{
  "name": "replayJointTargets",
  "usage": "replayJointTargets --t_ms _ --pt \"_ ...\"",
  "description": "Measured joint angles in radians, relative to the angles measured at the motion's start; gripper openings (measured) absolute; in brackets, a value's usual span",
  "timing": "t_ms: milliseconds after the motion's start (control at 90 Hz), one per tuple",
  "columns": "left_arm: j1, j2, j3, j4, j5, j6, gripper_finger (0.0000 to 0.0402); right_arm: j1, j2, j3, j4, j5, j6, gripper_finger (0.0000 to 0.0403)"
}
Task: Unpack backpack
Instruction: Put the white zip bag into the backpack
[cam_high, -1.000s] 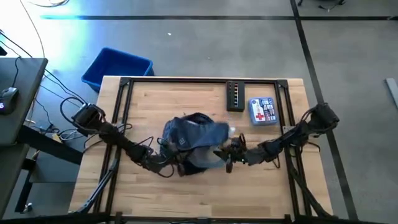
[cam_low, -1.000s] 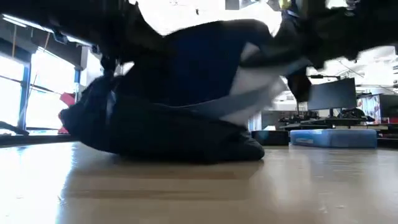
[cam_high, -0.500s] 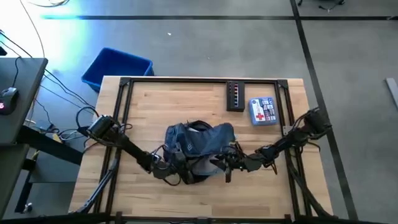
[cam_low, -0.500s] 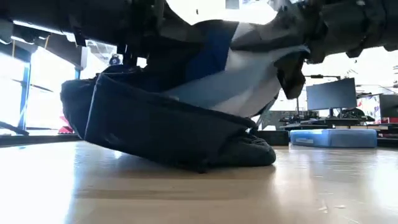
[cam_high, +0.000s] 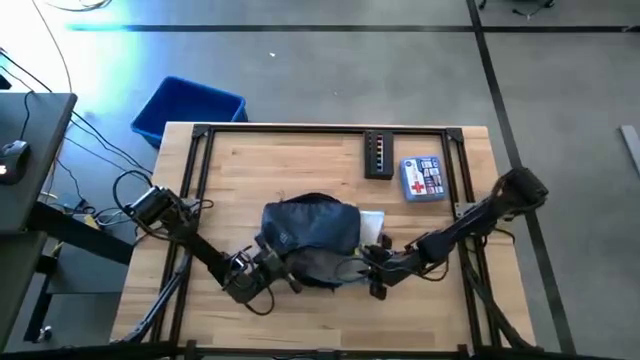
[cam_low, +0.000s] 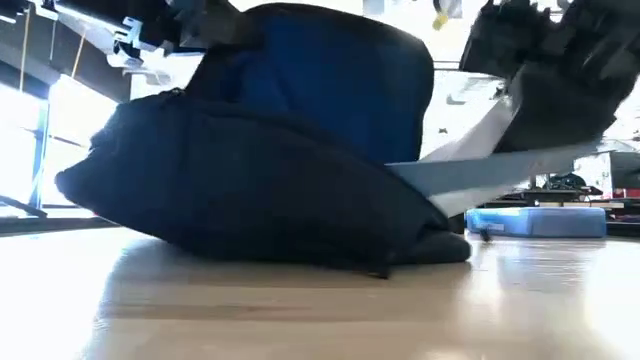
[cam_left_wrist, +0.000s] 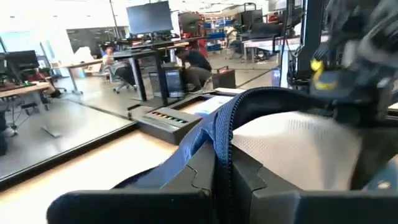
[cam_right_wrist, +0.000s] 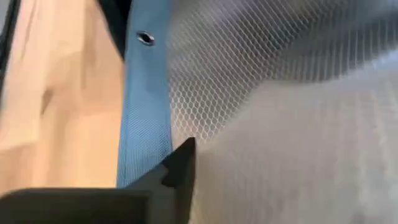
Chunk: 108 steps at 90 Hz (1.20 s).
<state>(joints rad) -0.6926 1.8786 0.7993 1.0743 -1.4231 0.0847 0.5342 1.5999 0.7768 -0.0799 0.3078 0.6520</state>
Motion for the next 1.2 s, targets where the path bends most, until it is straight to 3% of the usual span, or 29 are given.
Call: replayJointTargets --t_ms 144,278,500,567,722,956,1200 --pt "0.000 0.000 -0.001 -0.026 0.008 -0.033 0.0000 0.013 -0.031 0.166 -0.295 -0.073 -0.085 0.0179" --pt "0.000 0.000 -0.001 -0.029 0.008 -0.035 0.0000 0.044 -0.032 0.323 -0.501 -0.130 -0.201 0.0216" --pt "0.000 0.000 -0.001 -0.030 0.023 -0.039 0.0000 0.119 -0.033 0.411 -0.551 -0.112 -0.476 0.0232" --pt "0.000 0.000 -0.001 -0.030 0.025 -0.039 0.0000 0.147 -0.033 0.423 -0.557 -0.021 -0.559 0.0232" --pt "0.000 0.000 -0.001 -0.030 0.026 -0.039 0.0000 0.195 -0.030 0.432 -0.540 0.353 -0.605 0.0232" --pt "0.000 0.000 -0.001 -0.031 0.026 -0.036 0.0000 0.192 0.081 0.383 -0.502 0.425 -0.582 0.0260" --pt "0.000 0.000 -0.001 -0.031 0.026 -0.036 0.0000 0.149 0.265 0.379 -0.409 0.775 -0.499 0.0278"
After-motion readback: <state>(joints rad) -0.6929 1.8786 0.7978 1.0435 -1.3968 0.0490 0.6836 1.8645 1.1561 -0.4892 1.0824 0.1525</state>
